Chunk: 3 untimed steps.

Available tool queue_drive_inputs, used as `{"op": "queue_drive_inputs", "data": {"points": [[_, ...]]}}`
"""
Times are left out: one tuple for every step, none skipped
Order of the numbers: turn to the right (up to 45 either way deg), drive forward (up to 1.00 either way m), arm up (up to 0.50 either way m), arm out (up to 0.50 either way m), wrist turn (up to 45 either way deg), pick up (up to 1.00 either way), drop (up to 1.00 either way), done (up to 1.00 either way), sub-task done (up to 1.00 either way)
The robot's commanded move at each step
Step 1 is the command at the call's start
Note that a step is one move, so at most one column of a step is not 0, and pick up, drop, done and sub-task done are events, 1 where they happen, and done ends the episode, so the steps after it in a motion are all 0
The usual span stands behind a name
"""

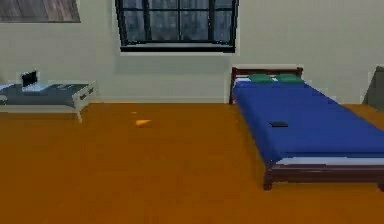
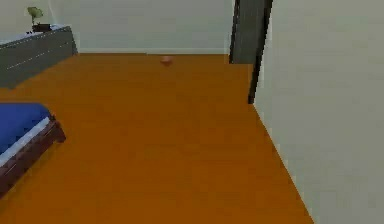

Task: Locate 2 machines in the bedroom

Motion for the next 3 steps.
{"op": "queue_drive_inputs", "data": {"points": [[-36.0,0.0,0.0,0.0,0.0,0.0,0.0,0.0,0.0],[0.0,1.0,0.0,0.0,0.0,0.0,0.0,0.0,0.0],[0.0,1.0,0.0,0.0,0.0,0.0,0.0,0.0,0.0]]}}
